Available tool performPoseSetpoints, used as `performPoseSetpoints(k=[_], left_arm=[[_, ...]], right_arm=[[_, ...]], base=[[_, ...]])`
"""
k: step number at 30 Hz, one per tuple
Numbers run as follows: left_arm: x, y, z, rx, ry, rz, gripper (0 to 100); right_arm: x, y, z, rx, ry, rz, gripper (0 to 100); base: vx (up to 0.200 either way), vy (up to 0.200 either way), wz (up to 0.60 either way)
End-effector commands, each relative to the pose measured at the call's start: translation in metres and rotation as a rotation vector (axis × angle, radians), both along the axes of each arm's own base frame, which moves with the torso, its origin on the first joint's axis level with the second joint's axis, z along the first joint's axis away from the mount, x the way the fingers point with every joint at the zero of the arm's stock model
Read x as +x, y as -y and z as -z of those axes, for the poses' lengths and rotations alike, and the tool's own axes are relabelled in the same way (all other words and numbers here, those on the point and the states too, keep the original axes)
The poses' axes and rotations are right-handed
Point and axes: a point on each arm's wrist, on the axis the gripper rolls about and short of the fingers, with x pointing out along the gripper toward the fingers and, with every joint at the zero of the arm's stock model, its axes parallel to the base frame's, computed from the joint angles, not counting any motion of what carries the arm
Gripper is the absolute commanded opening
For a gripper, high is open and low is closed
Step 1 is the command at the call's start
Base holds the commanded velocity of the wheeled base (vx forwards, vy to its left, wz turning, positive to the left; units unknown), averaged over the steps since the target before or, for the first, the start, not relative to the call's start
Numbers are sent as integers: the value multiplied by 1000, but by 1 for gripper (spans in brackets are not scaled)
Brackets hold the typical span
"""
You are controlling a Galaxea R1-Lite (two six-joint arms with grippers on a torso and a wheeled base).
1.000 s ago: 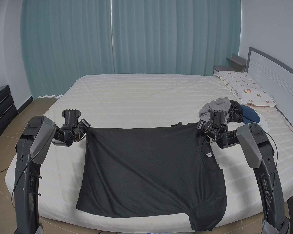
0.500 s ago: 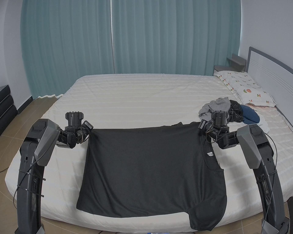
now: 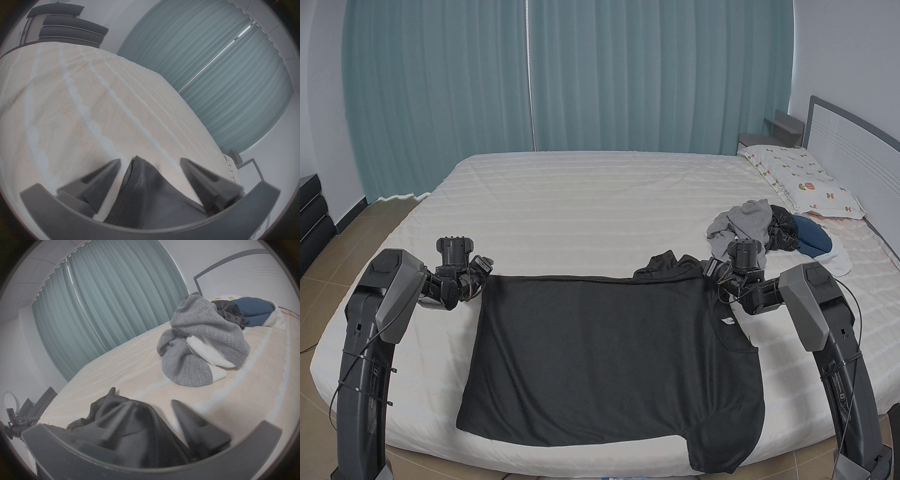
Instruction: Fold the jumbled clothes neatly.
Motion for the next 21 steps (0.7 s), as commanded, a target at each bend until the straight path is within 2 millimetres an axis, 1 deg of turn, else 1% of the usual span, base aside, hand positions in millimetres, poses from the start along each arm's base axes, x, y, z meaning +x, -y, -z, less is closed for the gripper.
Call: performPoseSetpoints(k=[1, 2, 6, 8, 10, 12, 15, 17, 21], left_arm=[[-6, 2, -6, 1, -14, 4, 100], [-11, 2, -17, 1, -10, 4, 100], [-19, 0, -37, 2, 2, 3, 100], [-27, -2, -47, 4, -2, 1, 100], [-37, -3, -56, -2, -10, 4, 100], [-50, -4, -65, -10, -22, 10, 100], [-77, -5, -75, -32, -61, 41, 100], [-95, -4, -77, -51, -90, 70, 100], [-134, -2, -86, -84, -113, 115, 100]], right_arm=[[-1, -1, -14, -3, 18, 15, 100], [-3, 2, -24, 17, 20, 28, 100], [-8, 11, -44, 69, 34, 58, 100], [-18, 16, -62, 114, 30, 80, 100], [-29, 19, -75, 152, 16, 85, 100], [-43, 22, -85, 194, -13, 77, 100], [-74, 23, -100, 236, -63, 50, 100], [-94, 21, -105, 263, -95, 28, 100], [-143, 15, -111, 340, -160, -29, 100]], base=[[0, 0, 0], [0, 0, 0], [0, 0, 0], [0, 0, 0], [0, 0, 0], [0, 0, 0], [0, 0, 0], [0, 0, 0], [0, 0, 0]])
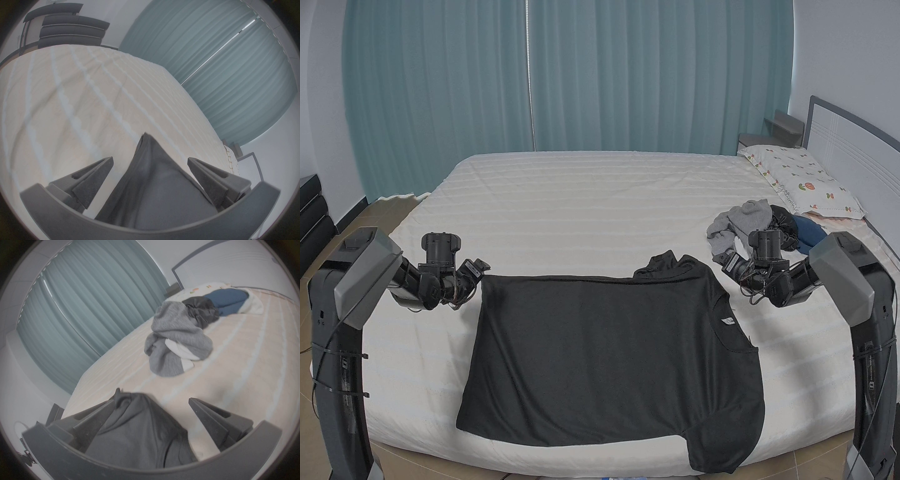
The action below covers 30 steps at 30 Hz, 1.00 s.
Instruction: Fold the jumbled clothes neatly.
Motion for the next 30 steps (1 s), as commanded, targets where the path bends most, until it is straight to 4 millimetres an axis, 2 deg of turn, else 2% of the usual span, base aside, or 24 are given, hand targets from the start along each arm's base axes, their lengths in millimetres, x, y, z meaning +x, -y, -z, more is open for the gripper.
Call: performPoseSetpoints(k=[1, 3, 4, 5, 8, 14, 19, 26, 30], left_arm=[[-76, 3, -41, -55, -8, 69, 100], [-81, 3, -41, -56, -13, 70, 100], [-99, 5, -39, -58, -27, 74, 100], [-102, 6, -38, -59, -28, 76, 100], [-129, 13, -31, -71, -37, 94, 100], [-167, 26, -20, -146, -41, 98, 100], [-181, 28, -12, -162, -60, 119, 100], [-191, 30, -9, -192, -93, 111, 100], [-199, 30, 2, -210, -149, 129, 100]], right_arm=[[-85, -5, -56, 147, -1, -80, 100], [-92, -6, -56, 156, -10, -91, 100], [-113, -10, -57, 173, -20, -122, 100], [-117, -11, -57, 176, -22, -127, 100], [-147, -16, -53, 188, -72, -153, 100], [-183, -11, -37, 218, -184, -125, 100], [-197, -9, -28, 222, -217, -130, 100], [-206, -10, -21, 234, -175, -139, 100], [-213, -12, -17, 233, -184, -155, 100]], base=[[0, 0, 0], [0, 0, 0], [0, 0, 0], [0, 0, 0], [0, 0, 0], [0, 0, 0], [0, 0, 0], [-200, 0, 0], [-200, 0, 0]])
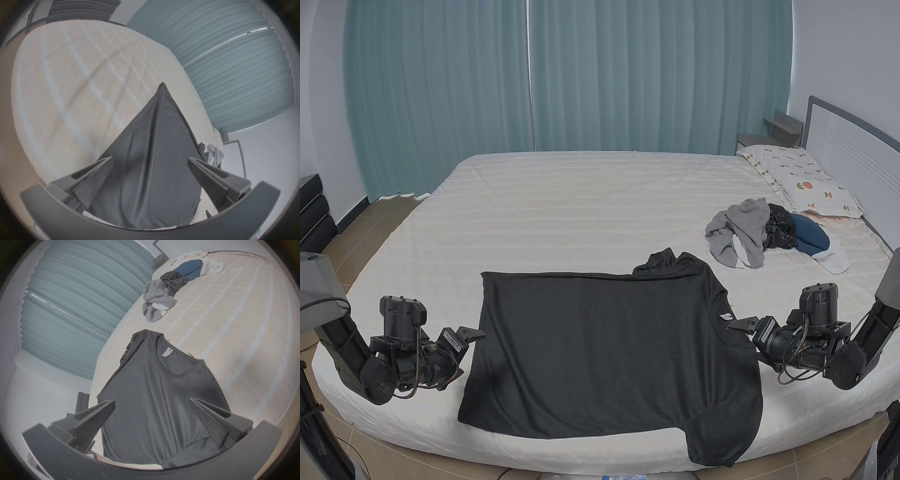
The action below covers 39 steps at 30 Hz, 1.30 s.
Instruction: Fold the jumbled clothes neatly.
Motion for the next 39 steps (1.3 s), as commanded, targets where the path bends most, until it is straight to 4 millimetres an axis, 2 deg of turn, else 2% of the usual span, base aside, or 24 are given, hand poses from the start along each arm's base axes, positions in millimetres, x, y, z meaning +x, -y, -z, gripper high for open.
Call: performPoseSetpoints(k=[1, 13, 25, 30, 36, 39], left_arm=[[-9, 0, 7, -6, -37, 11, 100], [-8, 1, 8, -31, -26, -4, 100], [-12, 2, 6, -35, -28, -6, 100], [-20, 0, 3, -19, -23, -8, 100], [-41, -12, -2, 118, 3, 50, 100], [-42, -15, 2, 140, -19, 54, 100]], right_arm=[[-7, -2, 3, -4, -18, -12, 100], [-7, -1, 4, -6, -20, -11, 100], [-7, -1, 5, -17, -17, -7, 100], [-7, -1, 6, -19, -18, -7, 100], [-10, -1, 6, -22, -21, -7, 100], [-10, -1, 8, -24, -27, -11, 100]], base=[[-200, 0, 0], [0, 0, 0], [0, -200, 0], [0, 0, 0], [0, 0, 0], [0, 0, 0]])
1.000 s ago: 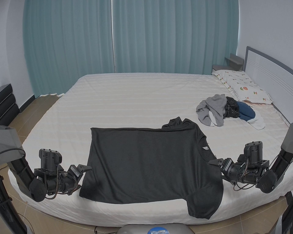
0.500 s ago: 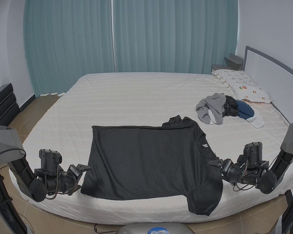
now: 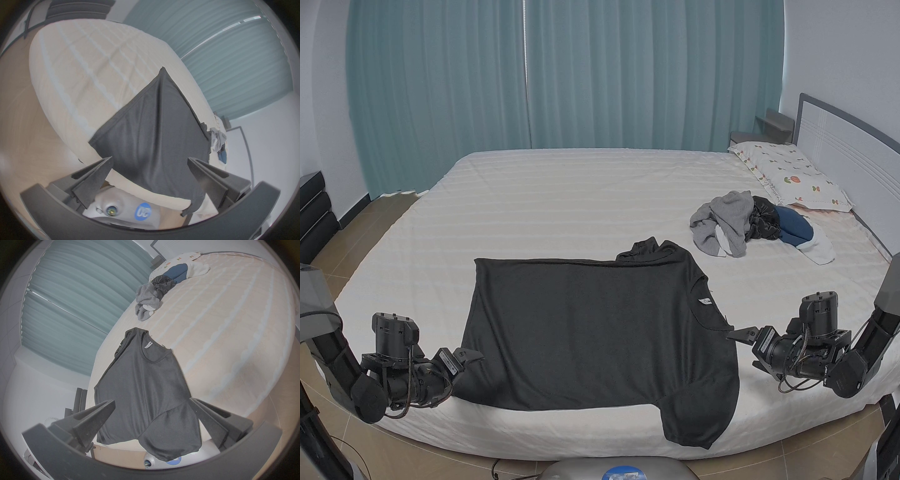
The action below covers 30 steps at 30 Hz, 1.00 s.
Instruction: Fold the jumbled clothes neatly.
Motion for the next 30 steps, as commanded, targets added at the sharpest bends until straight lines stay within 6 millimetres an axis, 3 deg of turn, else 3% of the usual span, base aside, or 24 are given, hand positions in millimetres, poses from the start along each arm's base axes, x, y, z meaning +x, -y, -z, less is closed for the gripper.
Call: performPoseSetpoints(k=[1, 26, 27, 30], left_arm=[[-8, -8, 3, 29, -23, -16, 100], [8, -11, 47, 78, -177, -61, 100], [8, -11, 47, 78, -177, -61, 0], [10, -12, 50, 113, -179, -91, 0]], right_arm=[[-1, 0, 2, -3, -10, -3, 100], [-1, 2, 5, -5, -21, 6, 100], [-1, 2, 5, -5, -21, 6, 100], [-1, 3, 5, -5, -24, 6, 100]], base=[[0, 0, 0], [0, 0, 0], [0, 0, 0], [0, 0, 0]])
